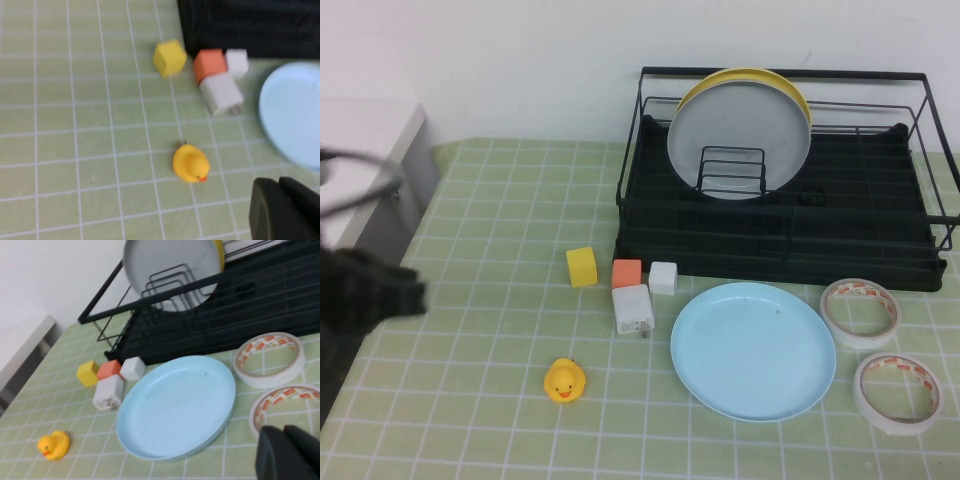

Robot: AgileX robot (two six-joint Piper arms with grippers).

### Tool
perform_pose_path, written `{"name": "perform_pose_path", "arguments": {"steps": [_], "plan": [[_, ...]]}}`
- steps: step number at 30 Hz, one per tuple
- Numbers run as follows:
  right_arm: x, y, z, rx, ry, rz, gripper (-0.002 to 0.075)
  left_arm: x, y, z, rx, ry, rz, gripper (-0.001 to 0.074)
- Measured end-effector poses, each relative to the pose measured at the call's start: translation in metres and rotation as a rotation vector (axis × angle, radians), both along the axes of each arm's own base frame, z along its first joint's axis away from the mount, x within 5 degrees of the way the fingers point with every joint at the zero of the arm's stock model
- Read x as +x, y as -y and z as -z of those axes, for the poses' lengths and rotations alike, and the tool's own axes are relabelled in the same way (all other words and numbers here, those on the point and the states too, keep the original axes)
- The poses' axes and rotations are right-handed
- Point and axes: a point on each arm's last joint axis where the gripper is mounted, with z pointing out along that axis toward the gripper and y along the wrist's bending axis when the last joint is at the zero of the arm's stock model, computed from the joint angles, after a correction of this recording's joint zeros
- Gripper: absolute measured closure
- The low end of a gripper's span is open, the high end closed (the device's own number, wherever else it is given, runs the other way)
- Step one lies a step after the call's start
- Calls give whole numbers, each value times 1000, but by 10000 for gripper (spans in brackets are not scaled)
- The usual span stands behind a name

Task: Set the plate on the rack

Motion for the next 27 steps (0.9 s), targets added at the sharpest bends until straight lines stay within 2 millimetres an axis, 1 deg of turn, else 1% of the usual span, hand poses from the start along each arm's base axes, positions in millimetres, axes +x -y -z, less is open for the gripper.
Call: {"name": "perform_pose_path", "arguments": {"steps": [3, 4, 7, 11, 13, 15, 17, 19, 22, 23, 24, 27], "plan": [[0, -2, -1, -16, 15, -23, 716, 30, 10, 10, 45, -85, 44, 736], [0, -2, -1, -21, 22, -27, 716, 36, 14, 13, 60, -99, 61, 736], [0, -2, -2, -30, 33, -36, 716, 52, 35, 27, 122, -155, 132, 736], [0, -2, -2, -35, 36, -38, 716, 68, 74, 49, 184, -235, 208, 736], [0, -2, -2, -37, 37, -39, 716, 75, 96, 57, 201, -260, 247, 735], [0, -2, -2, -39, 38, -39, 716, 83, 117, 65, 214, -294, 281, 712], [0, -2, -2, -39, 38, -39, 716, 91, 134, 73, 226, -327, 305, 664], [0, -2, -2, -40, 38, -40, 716, 101, 151, 85, 237, -373, 317, 589], [0, -2, -2, -41, 38, -40, 716, 115, 174, 98, 236, -423, 313, 442], [0, -2, -2, -41, 38, -40, 716, 119, 181, 104, 242, -435, 317, 381], [0, -2, -2, -41, 38, -40, 716, 124, 187, 110, 245, -448, 317, 339], [0, -2, -2, -41, 38, -40, 716, 135, 203, 128, 248, -476, 310, 281]]}}
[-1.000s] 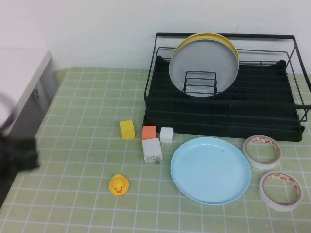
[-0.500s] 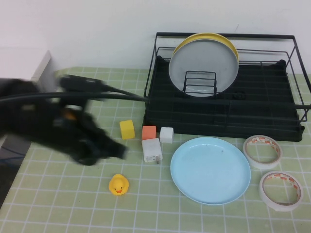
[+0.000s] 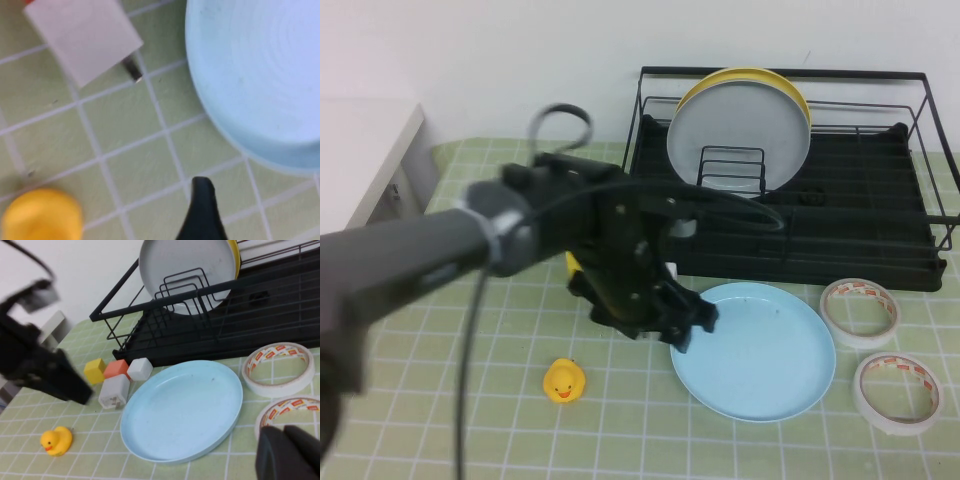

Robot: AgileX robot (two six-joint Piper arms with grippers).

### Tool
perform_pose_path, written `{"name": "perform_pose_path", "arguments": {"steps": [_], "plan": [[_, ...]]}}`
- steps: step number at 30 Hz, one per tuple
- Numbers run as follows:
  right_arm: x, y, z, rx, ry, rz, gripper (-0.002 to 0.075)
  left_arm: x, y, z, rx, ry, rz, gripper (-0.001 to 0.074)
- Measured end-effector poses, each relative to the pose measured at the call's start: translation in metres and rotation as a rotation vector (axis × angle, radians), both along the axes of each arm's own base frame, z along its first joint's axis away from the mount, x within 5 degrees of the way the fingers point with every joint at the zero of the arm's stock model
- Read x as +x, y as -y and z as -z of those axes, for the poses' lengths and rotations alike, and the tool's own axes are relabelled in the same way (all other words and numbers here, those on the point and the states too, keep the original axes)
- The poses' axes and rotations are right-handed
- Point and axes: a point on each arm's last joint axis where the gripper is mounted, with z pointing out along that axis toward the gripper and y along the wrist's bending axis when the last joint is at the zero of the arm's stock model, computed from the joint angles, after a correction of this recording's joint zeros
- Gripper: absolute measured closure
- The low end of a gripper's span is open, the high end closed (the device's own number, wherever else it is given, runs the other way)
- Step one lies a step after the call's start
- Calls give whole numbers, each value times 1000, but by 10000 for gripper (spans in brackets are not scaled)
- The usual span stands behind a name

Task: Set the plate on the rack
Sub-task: Pick up the plate from the table

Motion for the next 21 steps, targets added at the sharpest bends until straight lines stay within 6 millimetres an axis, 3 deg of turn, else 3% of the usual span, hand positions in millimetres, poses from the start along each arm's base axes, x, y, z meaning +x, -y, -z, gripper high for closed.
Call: {"name": "perform_pose_path", "arguments": {"steps": [13, 21], "plan": [[0, 0, 0, 1, 0, 0, 716, 35, 26, 72, -42, -32, -191, 262], [0, 0, 0, -9, 8, -5, 716, 38, 29, 92, -40, -49, -218, 270]]}}
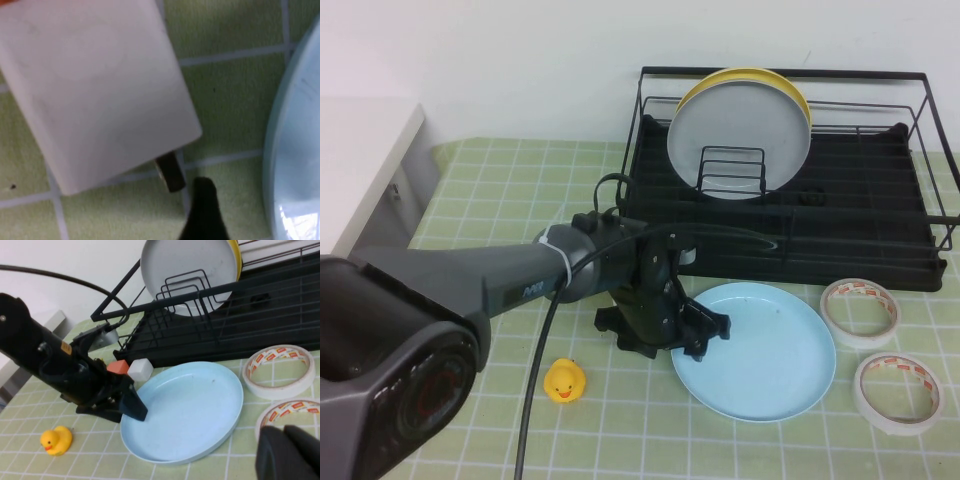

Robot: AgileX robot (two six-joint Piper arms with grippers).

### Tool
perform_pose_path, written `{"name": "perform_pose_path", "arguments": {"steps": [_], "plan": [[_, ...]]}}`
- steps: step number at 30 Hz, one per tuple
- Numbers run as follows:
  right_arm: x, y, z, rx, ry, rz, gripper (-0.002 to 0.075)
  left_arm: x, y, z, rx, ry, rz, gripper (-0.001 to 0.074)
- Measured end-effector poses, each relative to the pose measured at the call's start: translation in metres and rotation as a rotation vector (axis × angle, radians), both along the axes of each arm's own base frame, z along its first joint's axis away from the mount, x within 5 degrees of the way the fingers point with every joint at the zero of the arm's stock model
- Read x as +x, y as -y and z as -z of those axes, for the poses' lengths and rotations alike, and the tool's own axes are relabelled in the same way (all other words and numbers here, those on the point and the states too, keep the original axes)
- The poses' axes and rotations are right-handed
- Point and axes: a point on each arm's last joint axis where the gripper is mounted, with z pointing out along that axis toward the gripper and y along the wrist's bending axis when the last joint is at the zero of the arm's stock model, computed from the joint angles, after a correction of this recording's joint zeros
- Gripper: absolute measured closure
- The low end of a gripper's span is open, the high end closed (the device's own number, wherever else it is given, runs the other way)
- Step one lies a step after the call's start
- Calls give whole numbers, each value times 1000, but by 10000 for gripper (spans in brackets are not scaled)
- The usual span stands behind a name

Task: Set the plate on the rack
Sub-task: Pick up the plate from the table

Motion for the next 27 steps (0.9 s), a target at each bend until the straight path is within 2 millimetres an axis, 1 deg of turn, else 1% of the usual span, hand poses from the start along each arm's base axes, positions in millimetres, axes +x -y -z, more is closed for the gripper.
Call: {"name": "perform_pose_path", "arguments": {"steps": [1, 3, 7, 9, 11, 12, 15, 20, 24, 27], "plan": [[0, 0, 0, 0, 1, 0, 716, 0, 0, 0, -2, 1, -2, 281], [0, 0, 0, -4, 5, -3, 716, 1, 0, 1, -3, 3, -5, 330], [0, 0, 0, -7, 8, -5, 716, 1, -1, 2, -1, 5, -7, 493], [0, 0, -1, -7, 8, -5, 716, 2, 0, 2, -1, 5, -7, 593], [0, 0, -1, -8, 9, -5, 716, 1, 0, 2, -6, 2, -11, 667], [0, 0, -1, -8, 9, -5, 716, 1, 0, 2, -11, 0, -16, 687], [0, 0, -1, -9, 9, -5, 716, 0, 2, 2, -36, -25, -39, 714], [0, 0, -1, -6, 9, -5, 716, -3, 0, 3, -87, -124, -73, 729], [0, 0, -1, 3, 10, -5, 716, 4, -7, 2, -200, -197, -78, 733], [0, -1, -1, 10, 11, -5, 716, 11, -13, -3, -309, -223, -70, 733]]}}
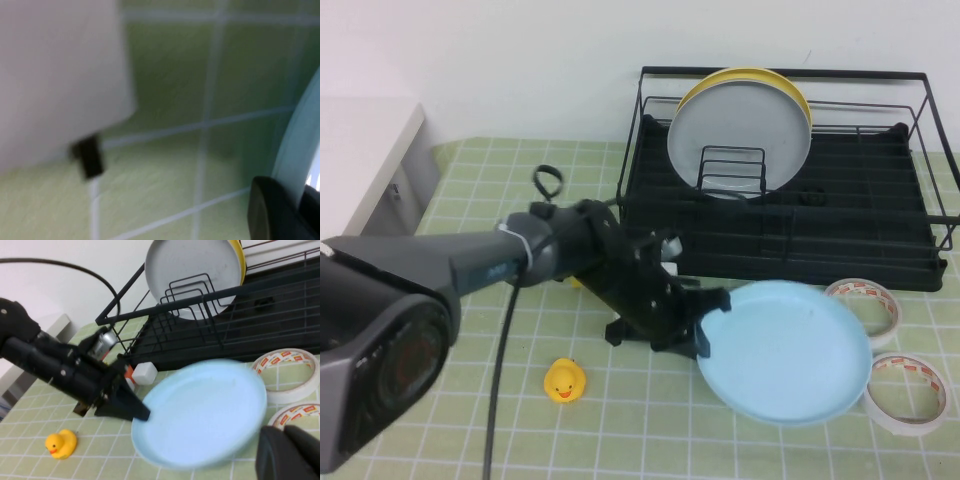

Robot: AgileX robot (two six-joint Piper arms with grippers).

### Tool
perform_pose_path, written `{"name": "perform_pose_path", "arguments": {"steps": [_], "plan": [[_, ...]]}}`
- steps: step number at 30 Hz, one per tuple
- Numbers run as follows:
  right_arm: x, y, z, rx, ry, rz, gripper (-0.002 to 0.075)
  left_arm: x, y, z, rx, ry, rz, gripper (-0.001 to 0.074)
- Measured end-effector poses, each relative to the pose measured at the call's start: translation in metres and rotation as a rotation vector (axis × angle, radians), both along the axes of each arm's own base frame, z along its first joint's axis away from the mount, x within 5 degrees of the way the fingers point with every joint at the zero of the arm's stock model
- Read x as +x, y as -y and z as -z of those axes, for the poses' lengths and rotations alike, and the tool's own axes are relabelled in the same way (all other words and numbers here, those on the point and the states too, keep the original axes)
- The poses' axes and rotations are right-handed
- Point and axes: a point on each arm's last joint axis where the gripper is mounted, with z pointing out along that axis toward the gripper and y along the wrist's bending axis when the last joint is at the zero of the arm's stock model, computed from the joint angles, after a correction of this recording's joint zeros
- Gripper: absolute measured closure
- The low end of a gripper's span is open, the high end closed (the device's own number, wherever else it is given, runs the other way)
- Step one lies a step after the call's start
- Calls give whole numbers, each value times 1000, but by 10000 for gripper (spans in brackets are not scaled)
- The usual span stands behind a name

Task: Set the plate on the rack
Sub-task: Pick up the plate from the table, then hand over the plate

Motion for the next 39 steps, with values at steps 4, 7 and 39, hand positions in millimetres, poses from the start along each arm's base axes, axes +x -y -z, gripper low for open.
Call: {"name": "perform_pose_path", "arguments": {"steps": [4, 7, 39], "plan": [[0, 0, 0, 31, -10, 7, 716, 8, -8, -5, -81, 25, 32, 733], [-1, -2, -1, 74, -27, -1, 703, 10, -11, -11, -97, 68, 73, 733], [156, -18, -57, 36, -208, -472, 279, -68, -47, -125, -318, 474, 195, 733]]}}
